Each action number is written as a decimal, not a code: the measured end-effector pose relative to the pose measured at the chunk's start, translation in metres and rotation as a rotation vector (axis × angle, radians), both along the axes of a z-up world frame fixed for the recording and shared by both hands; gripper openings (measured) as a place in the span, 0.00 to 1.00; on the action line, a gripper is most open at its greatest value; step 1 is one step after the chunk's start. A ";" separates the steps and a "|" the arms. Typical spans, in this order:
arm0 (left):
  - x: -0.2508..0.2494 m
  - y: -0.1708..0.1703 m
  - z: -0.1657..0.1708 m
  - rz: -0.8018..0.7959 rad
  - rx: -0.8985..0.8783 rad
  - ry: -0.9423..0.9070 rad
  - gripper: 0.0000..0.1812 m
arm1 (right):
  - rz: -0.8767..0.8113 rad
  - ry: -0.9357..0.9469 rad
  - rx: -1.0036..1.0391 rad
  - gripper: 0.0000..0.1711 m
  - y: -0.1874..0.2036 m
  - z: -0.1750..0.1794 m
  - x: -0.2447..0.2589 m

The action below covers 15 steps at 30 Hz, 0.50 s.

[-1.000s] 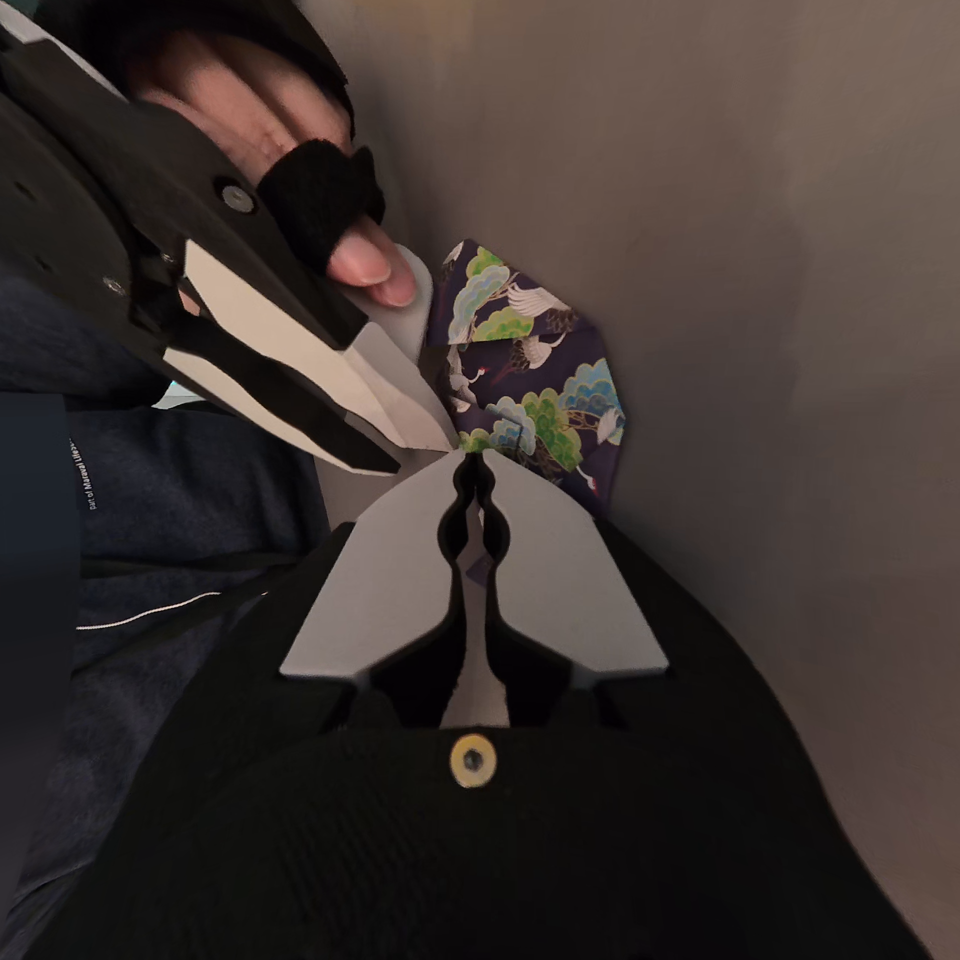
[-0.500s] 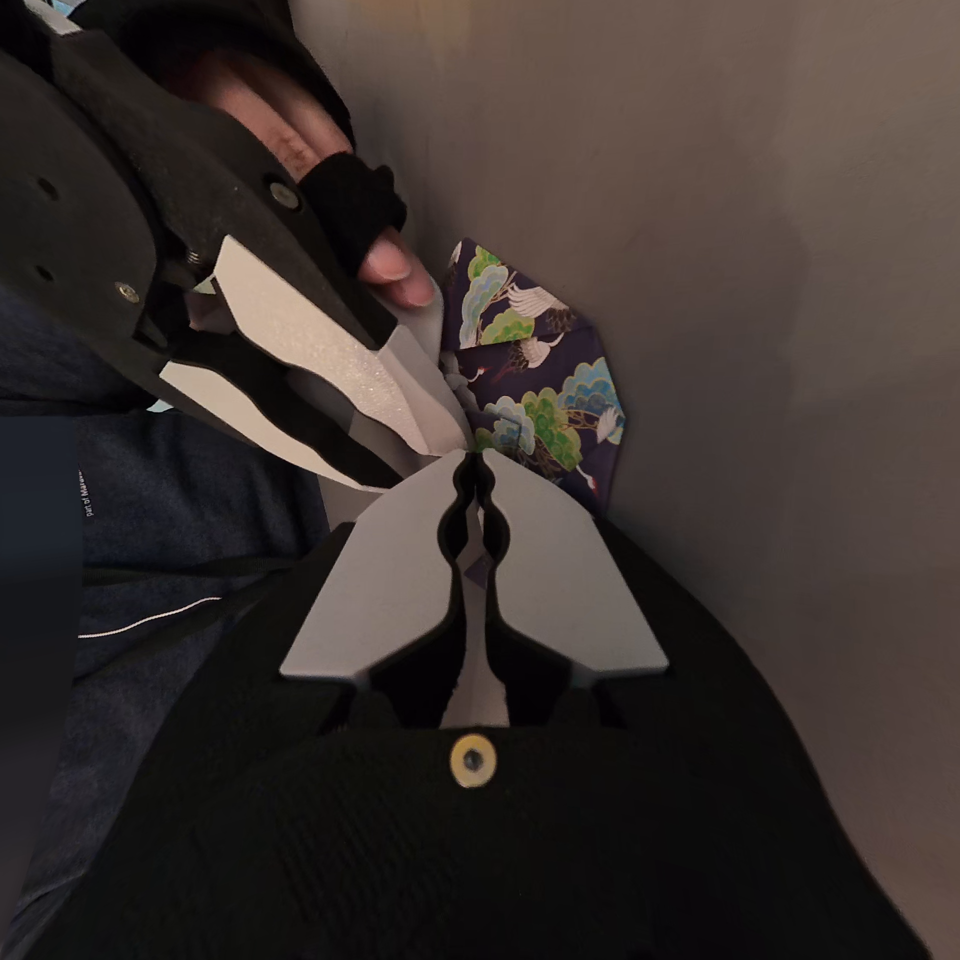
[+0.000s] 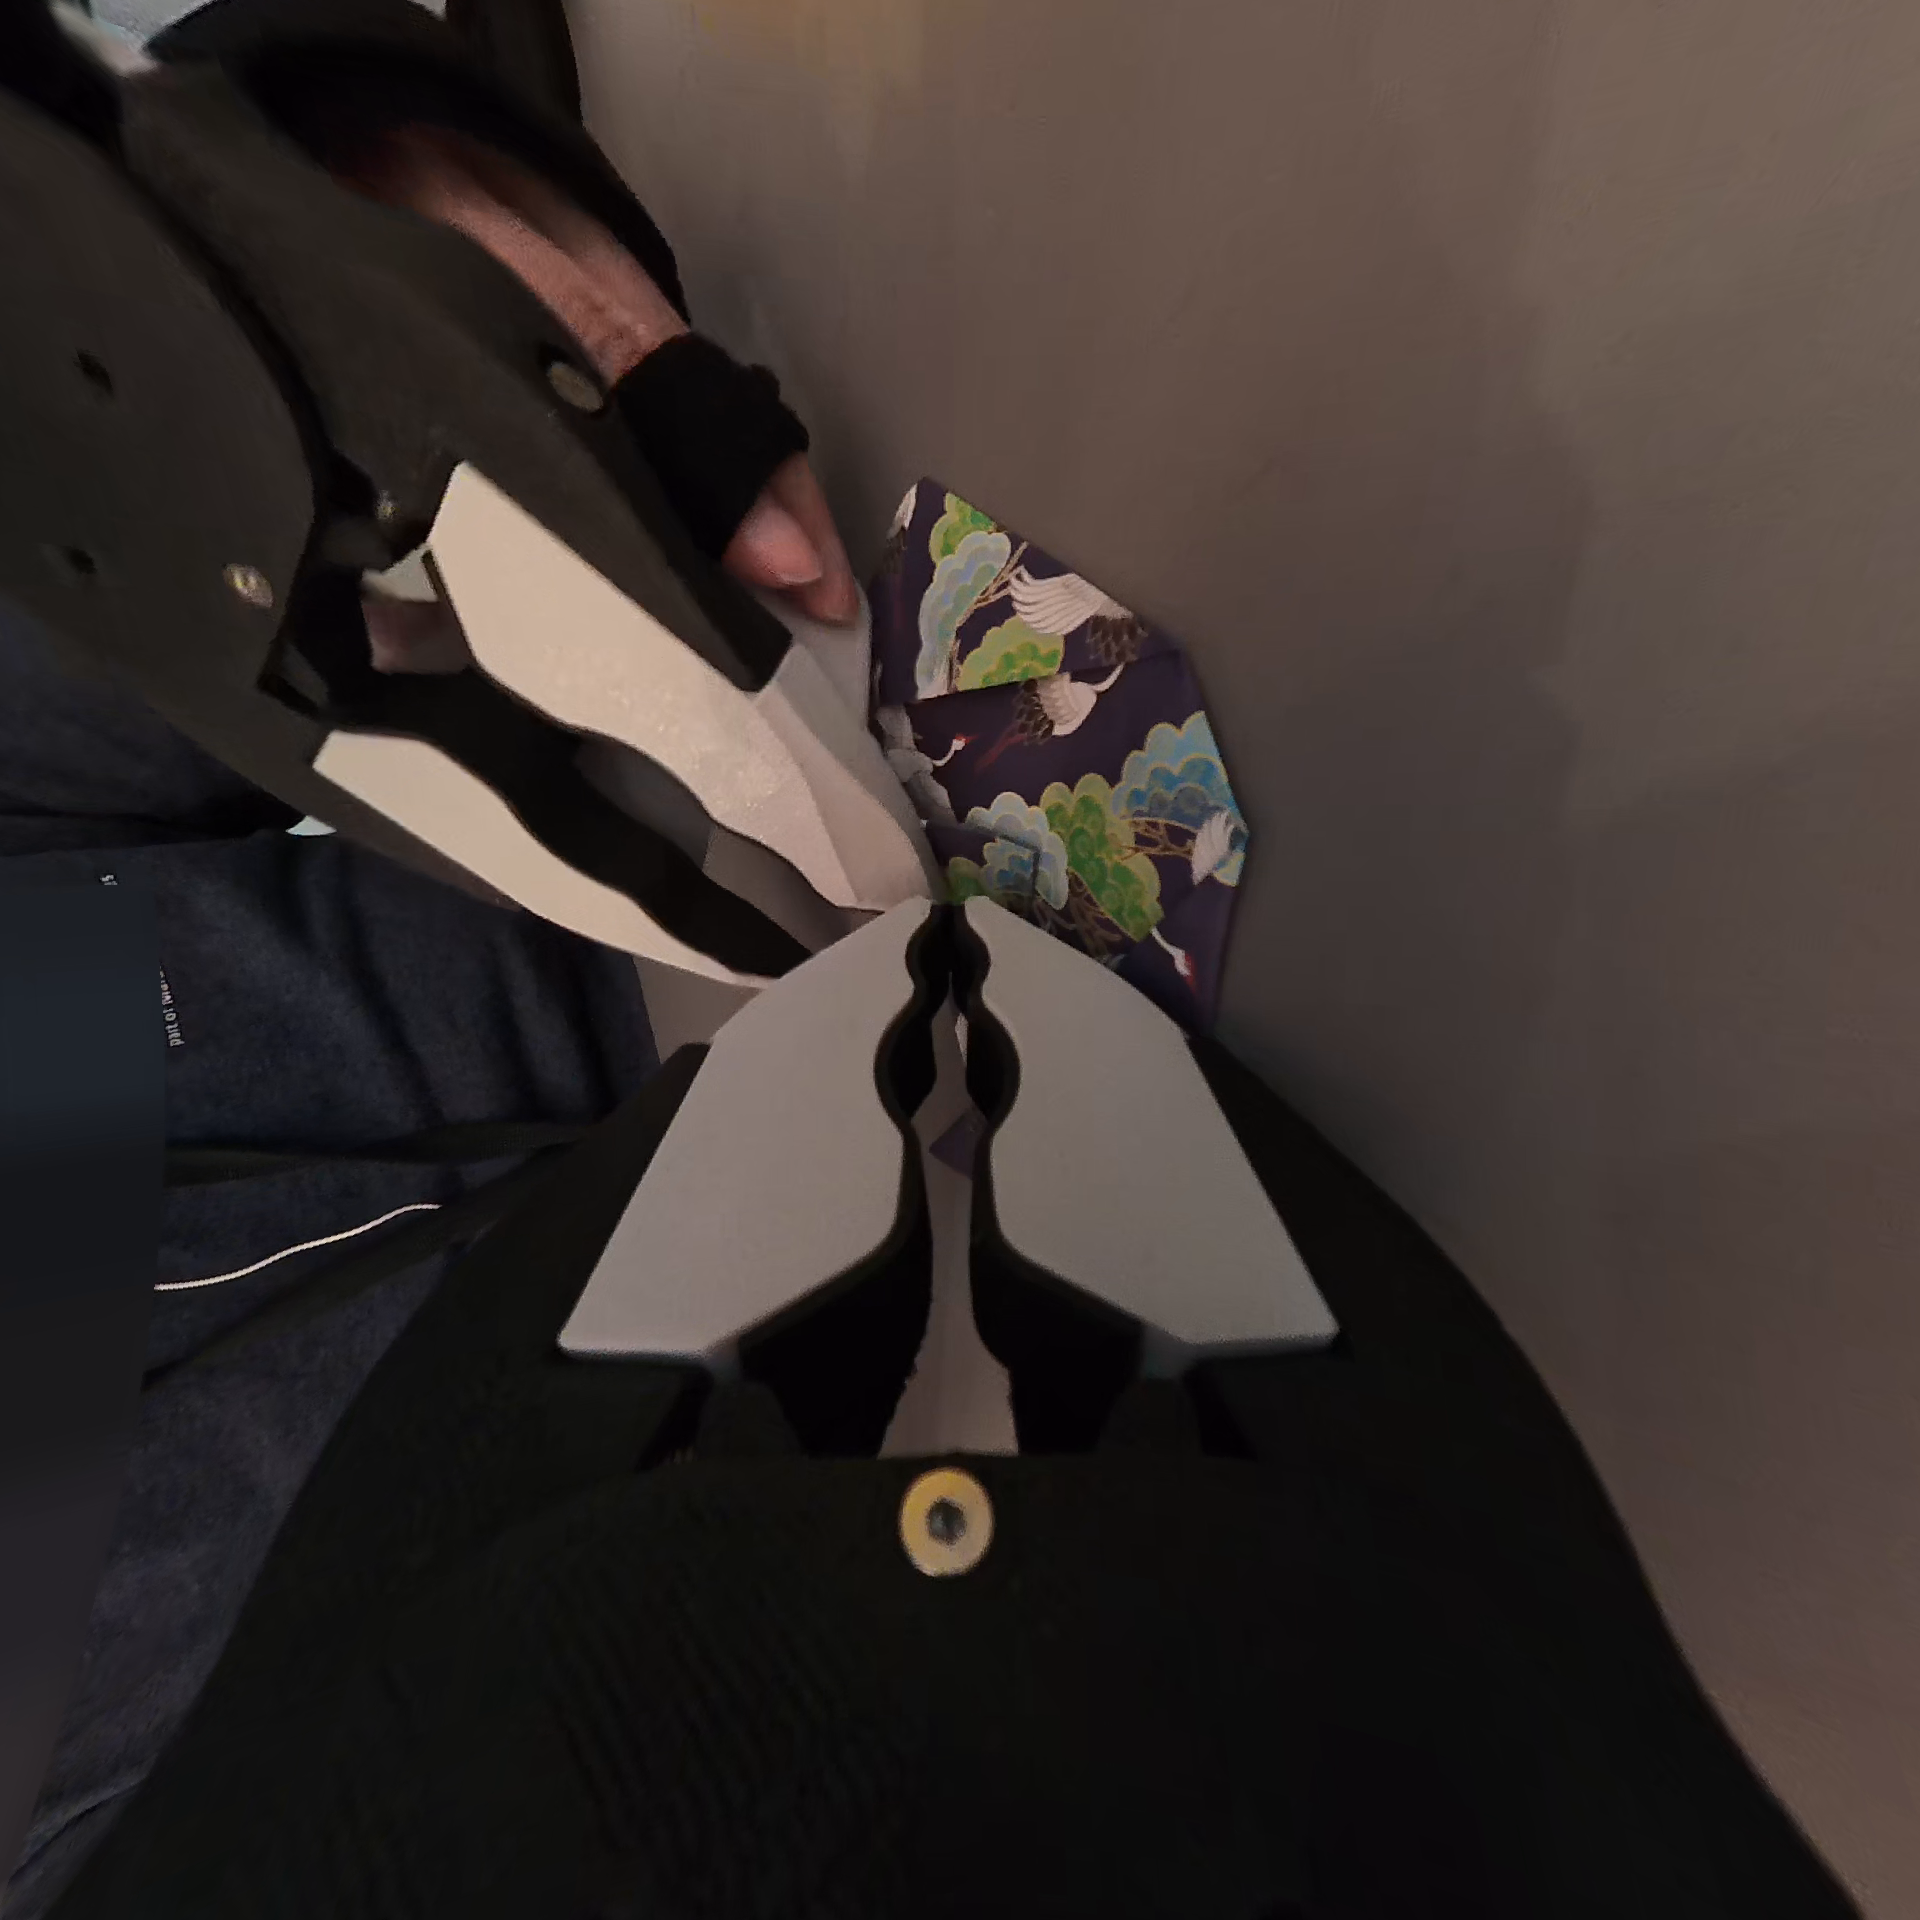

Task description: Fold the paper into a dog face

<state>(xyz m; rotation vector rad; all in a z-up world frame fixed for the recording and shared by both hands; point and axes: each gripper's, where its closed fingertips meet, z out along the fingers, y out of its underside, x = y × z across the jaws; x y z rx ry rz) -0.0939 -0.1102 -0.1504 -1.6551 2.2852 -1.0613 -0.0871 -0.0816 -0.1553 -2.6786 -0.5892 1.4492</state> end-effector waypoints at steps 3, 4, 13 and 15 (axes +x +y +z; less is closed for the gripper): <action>-0.002 0.001 0.002 0.019 -0.114 0.021 0.16 | 0.001 0.001 -0.001 0.01 0.000 0.000 0.000; -0.002 0.002 0.002 0.026 -0.132 0.024 0.16 | 0.001 0.001 -0.001 0.01 0.000 0.000 0.000; 0.000 0.008 0.000 0.098 -0.200 0.129 0.08 | 0.006 0.001 0.001 0.01 0.000 0.000 0.000; 0.001 0.010 0.000 0.123 -0.214 0.157 0.07 | 0.006 0.002 0.001 0.01 0.000 0.000 0.000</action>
